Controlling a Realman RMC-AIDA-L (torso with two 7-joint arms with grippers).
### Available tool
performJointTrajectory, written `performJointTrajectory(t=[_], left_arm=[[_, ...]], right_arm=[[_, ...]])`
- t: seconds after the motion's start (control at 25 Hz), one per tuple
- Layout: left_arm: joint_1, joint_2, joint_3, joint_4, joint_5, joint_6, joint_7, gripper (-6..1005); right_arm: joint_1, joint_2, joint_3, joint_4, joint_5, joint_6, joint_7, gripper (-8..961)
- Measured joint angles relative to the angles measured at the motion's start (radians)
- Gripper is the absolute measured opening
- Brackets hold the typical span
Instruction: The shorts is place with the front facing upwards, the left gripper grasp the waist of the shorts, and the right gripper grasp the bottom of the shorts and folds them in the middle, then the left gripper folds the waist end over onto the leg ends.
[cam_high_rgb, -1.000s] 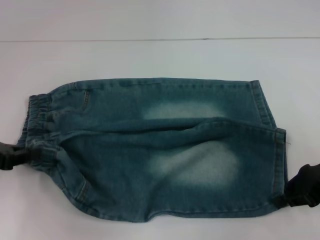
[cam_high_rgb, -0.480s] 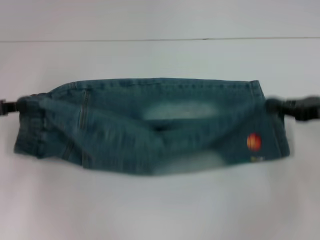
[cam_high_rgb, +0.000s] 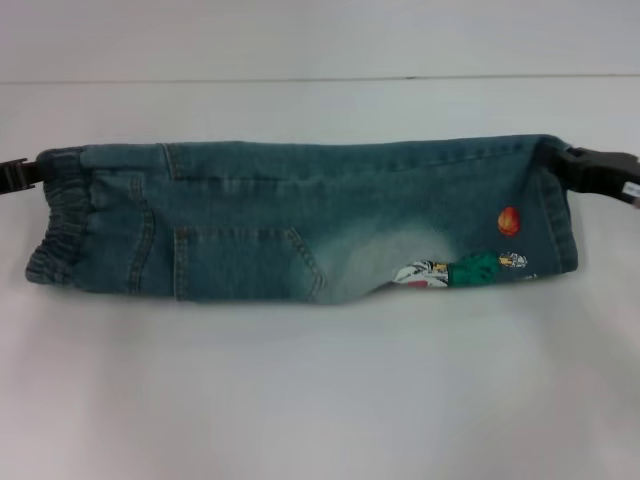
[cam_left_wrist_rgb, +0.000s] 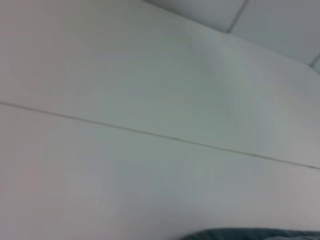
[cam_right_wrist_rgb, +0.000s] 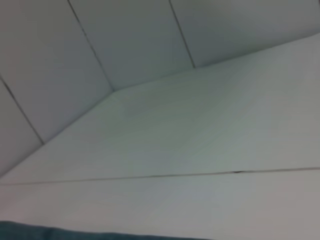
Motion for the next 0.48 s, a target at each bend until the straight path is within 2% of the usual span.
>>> performJointTrajectory(t=[0.28,0.48], left_arm=[[0.005,-0.004,0.037,-0.063,-0.002,-0.13,0.018,37],[0.003,-0.007,0.069,-0.091,-0.022,-0.185,0.043,37]], right_arm=[[0.05,0.045,-0.003,0.019,0.05,0.153,-0.098,44],[0.07,0.047,-0.006,0.05,0.078,0.215,-0.146,44]])
